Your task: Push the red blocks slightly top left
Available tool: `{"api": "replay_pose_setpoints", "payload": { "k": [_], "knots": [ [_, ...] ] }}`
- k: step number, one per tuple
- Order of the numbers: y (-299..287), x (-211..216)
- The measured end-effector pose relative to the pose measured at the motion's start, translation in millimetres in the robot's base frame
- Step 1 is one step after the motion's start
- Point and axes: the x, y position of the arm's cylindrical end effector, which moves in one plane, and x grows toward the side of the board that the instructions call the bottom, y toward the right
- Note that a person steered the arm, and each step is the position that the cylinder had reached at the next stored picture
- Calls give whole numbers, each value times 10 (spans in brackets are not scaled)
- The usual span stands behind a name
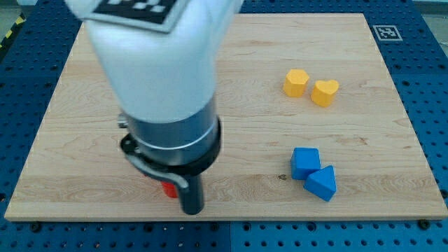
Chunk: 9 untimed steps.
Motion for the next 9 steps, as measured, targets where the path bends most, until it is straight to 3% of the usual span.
{"api": "replay_pose_setpoints", "payload": {
  "k": [9],
  "knots": [
    [-766, -482]
  ]
}}
